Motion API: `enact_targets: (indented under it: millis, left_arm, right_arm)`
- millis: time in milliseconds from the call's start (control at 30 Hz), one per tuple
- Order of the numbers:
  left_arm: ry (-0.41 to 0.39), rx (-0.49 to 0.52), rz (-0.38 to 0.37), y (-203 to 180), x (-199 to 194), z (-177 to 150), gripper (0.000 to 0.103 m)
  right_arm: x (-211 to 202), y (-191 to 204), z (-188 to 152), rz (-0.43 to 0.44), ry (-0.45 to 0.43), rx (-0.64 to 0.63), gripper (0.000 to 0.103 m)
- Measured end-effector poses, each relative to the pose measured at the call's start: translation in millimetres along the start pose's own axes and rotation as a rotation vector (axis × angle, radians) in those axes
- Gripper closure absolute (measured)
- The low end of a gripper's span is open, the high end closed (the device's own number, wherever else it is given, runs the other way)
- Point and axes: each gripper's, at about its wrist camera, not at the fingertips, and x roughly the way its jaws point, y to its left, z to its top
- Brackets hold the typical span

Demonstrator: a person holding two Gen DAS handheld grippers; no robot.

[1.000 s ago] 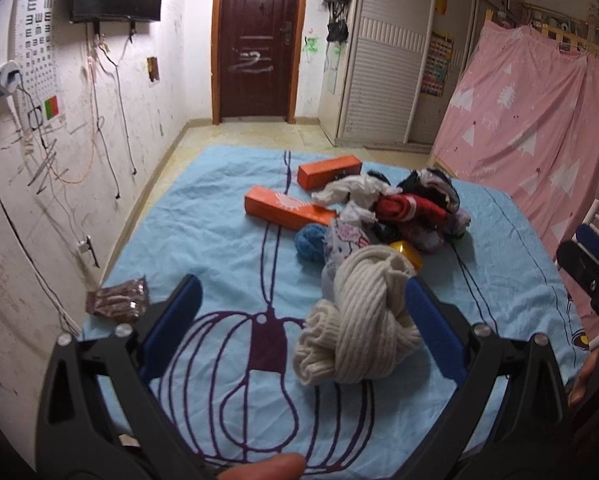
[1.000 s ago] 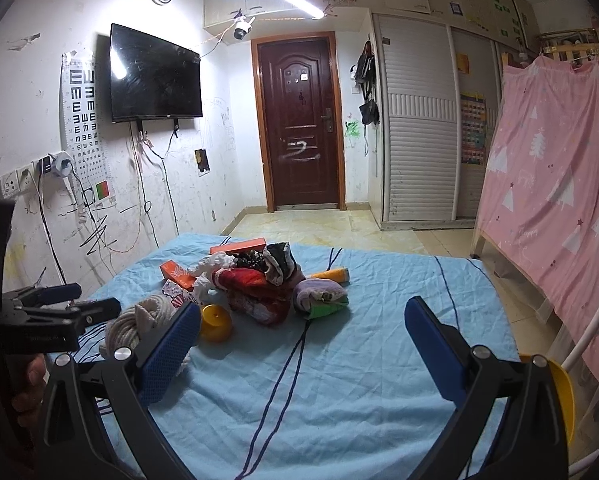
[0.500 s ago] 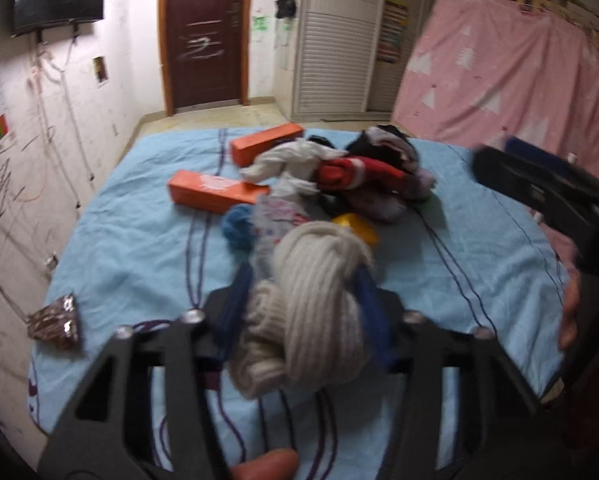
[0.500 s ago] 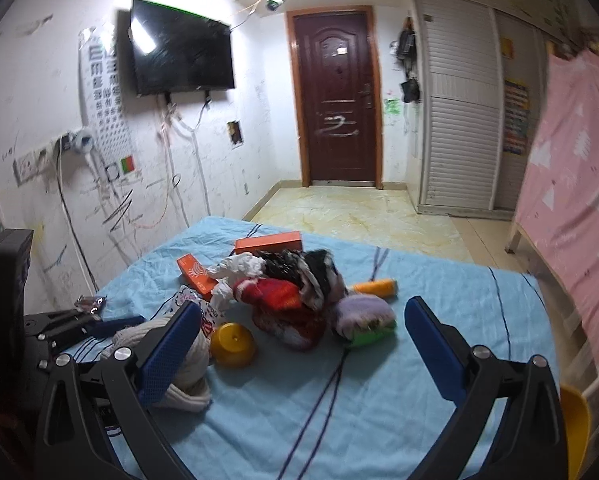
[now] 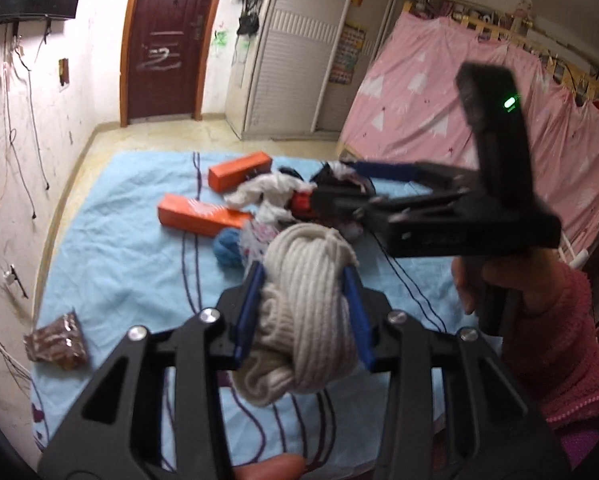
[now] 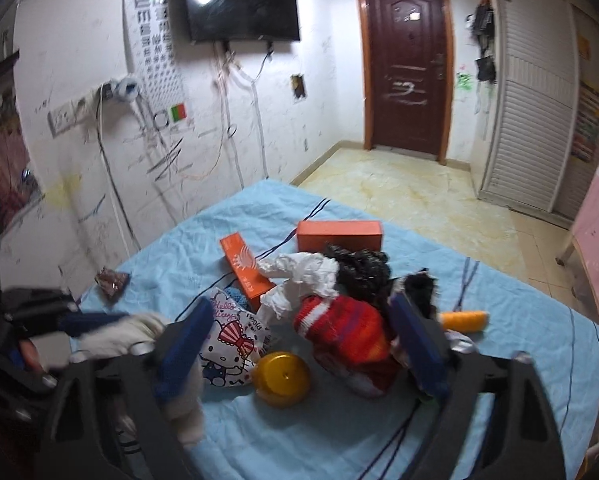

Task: Collect trash
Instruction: 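Grasp the cream yarn skein with the left tool while the right tool reaches the red knit item, then close the right tool on the red knit item and lift it while the left tool holds the yarn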

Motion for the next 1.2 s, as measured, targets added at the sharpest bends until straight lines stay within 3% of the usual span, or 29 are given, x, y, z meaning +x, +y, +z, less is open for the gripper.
enact_targets:
  millis: [67, 167, 300, 400, 567, 900, 1200]
  left_arm:
    - [-0.009, -0.012, -0.008, 4.9, -2.3, 2.0, 0.065]
    - [-0.009, -0.023, -0.018, 10.0, -1.1, 3.2, 0.065]
    - [-0.007, -0.031, -0.024, 14.2, -0.1, 3.3, 0.065]
    - [0.001, -0.032, -0.025, 14.2, -0.1, 2.5, 0.065]
    - [-0.001, -0.039, -0.014, 13.9, -2.2, 3.7, 0.065]
    - [-0.06, 0.017, 0.012, -7.2, -17.6, 21.0, 0.065]
    - [-0.094, 0.108, -0.017, -53.2, -16.0, 46.8, 0.065]
  right_arm:
    - [9.9, 0.3, 0.9, -0.004, 0.03, -0.008, 0.049]
    - [23.3, -2.8, -2.0, -0.044, 0.072, -0.02, 0.051]
    - [25.9, -9.1, -5.9, -0.077, 0.087, -0.005, 0.084]
    - [23.0, -10.5, -6.5, -0.097, 0.085, -0.005, 0.098]
    - [6.9, -17.4, -7.0, -0.092, 0.039, 0.04, 0.102]
    - [-70.8, -33.1, 3.7, 0.107, -0.16, 0.17, 0.102]
    - [-134.5, -60.3, -6.3, 0.061, -0.295, 0.205, 0.102]
